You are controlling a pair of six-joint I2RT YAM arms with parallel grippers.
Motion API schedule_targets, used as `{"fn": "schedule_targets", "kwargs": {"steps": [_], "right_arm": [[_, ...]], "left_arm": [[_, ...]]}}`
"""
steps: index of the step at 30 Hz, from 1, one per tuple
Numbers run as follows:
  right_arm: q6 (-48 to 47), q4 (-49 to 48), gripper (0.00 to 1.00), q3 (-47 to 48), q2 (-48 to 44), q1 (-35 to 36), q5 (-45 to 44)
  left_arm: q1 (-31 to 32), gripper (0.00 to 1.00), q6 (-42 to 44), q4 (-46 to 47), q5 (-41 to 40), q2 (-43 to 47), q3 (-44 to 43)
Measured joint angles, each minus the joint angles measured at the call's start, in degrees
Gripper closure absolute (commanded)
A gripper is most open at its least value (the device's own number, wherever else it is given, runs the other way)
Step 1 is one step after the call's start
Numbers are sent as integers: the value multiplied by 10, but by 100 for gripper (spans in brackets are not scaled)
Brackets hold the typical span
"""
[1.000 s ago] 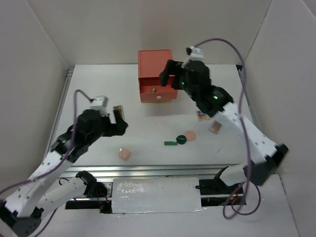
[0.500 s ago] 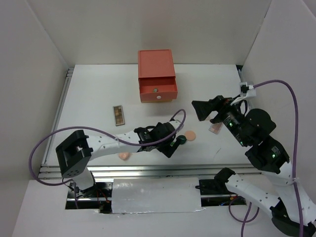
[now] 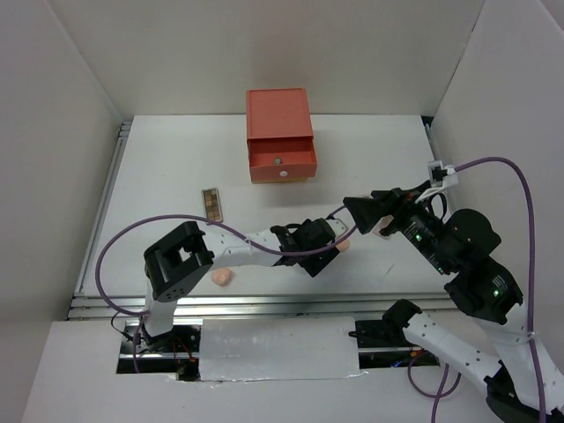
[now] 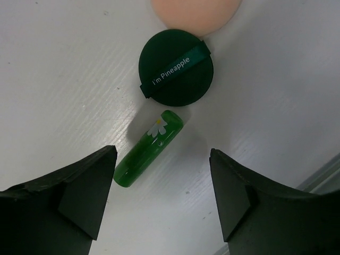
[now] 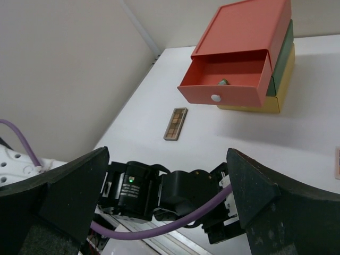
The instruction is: Organize the makeup
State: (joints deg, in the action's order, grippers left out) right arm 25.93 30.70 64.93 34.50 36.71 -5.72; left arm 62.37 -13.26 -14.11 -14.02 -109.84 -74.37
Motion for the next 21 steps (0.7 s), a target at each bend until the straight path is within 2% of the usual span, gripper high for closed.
{"fn": "schedule_targets", "kwargs": {"steps": [5,8,9,12,16,21], "right_arm": [[0,0,0,-1,-18,0,7],[0,0,0,-1,-26,0,11],[0,0,0,-1,-28,0,12],[0,1,0,-1,-32,0,15],[0,2,0,-1,-34,0,17],[0,2,0,-1,-35,0,17]], "left_arm": [[-1,31,-1,2,-7,-17,2],[-3,50,-4,14,-9,-17,13],[-4,61,-4,18,-9,-17,19],[-5,76,-9,40,-8,-9,38],[-4,86,-22,53,-14,32,92],[-2,89,-36,13,-27,136,155]]}}
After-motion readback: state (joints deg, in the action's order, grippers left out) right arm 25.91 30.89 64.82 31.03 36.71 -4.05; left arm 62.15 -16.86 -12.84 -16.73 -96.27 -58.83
